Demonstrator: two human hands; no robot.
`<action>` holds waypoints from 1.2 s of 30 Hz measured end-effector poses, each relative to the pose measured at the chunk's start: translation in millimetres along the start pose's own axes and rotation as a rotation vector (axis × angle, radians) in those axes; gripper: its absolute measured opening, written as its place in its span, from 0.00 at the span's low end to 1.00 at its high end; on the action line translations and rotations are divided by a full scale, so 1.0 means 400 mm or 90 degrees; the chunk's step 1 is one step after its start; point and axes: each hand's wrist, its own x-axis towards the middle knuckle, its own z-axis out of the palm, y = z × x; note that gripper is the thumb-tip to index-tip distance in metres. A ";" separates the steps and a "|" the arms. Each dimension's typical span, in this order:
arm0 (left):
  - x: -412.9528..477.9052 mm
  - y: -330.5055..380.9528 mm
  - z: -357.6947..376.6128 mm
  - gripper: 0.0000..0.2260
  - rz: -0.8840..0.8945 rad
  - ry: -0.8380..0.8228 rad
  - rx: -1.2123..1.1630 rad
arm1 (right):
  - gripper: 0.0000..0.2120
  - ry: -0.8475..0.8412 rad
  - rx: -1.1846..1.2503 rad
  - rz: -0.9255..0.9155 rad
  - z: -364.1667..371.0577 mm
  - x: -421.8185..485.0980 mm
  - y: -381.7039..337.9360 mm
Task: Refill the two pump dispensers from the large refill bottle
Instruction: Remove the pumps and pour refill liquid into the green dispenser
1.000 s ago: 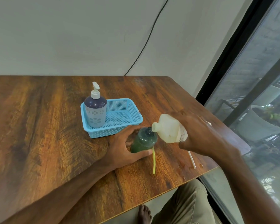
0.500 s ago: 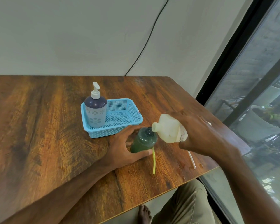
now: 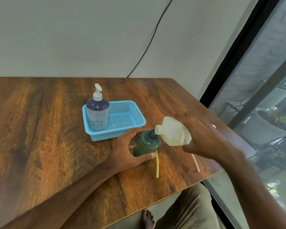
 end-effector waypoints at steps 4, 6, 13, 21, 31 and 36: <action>0.000 -0.004 0.000 0.33 -0.008 0.001 -0.005 | 0.47 -0.007 -0.003 0.000 -0.004 0.001 -0.003; 0.000 -0.006 0.000 0.34 -0.012 0.001 -0.006 | 0.47 -0.011 -0.007 0.000 -0.004 0.001 -0.003; 0.000 -0.010 0.002 0.34 -0.012 0.004 -0.009 | 0.46 -0.009 0.004 -0.003 -0.001 0.002 0.001; -0.001 -0.005 0.001 0.34 -0.017 0.005 -0.006 | 0.46 -0.005 0.003 -0.008 0.000 0.002 -0.001; -0.004 -0.005 -0.003 0.33 -0.013 0.003 -0.010 | 0.47 0.008 -0.001 -0.018 0.003 0.001 0.001; -0.002 -0.004 -0.001 0.33 -0.017 -0.001 -0.007 | 0.45 0.008 0.003 -0.023 0.005 0.003 0.004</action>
